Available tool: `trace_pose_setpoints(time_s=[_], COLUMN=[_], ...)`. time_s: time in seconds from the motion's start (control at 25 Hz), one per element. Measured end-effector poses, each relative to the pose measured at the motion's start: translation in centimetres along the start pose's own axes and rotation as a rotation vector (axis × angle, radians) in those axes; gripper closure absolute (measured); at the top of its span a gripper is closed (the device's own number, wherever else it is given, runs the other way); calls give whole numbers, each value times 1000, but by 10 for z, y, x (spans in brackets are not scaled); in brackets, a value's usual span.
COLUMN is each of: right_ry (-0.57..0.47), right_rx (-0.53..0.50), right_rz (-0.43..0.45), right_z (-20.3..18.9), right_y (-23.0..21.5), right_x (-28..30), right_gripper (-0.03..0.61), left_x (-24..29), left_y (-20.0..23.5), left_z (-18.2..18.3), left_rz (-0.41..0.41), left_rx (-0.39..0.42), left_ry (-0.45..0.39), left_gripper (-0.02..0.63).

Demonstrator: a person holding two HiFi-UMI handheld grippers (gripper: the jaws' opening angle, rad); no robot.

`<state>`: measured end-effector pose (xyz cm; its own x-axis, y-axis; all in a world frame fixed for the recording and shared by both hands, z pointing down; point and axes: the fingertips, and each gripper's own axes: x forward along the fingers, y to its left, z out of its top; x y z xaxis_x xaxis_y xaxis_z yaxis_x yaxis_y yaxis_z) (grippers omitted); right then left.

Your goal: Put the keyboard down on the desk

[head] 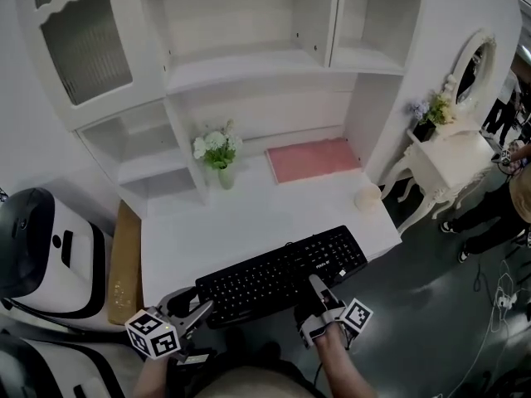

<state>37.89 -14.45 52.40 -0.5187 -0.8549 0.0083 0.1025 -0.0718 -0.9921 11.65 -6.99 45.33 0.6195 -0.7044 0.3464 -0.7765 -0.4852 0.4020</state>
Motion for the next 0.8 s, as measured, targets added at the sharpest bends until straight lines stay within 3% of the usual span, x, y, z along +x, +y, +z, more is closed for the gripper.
trace_pose_setpoints(time_s=[0.24, 0.44, 0.8], right_ry=[-55, -94, -133], right_rx=[-3, -27, -18], right_rz=[-19, -43, -117], right_z=[25, 38, 31], right_y=[3, 6, -8], right_x=[-3, -5, 35], right_gripper=[479, 479, 480], left_x=[25, 47, 50], left_y=[-6, -10, 15], left_z=[5, 13, 25], left_rz=[-48, -137, -239], left_rx=[-7, -20, -56], left_ry=[18, -8, -56], left_gripper=[374, 377, 379])
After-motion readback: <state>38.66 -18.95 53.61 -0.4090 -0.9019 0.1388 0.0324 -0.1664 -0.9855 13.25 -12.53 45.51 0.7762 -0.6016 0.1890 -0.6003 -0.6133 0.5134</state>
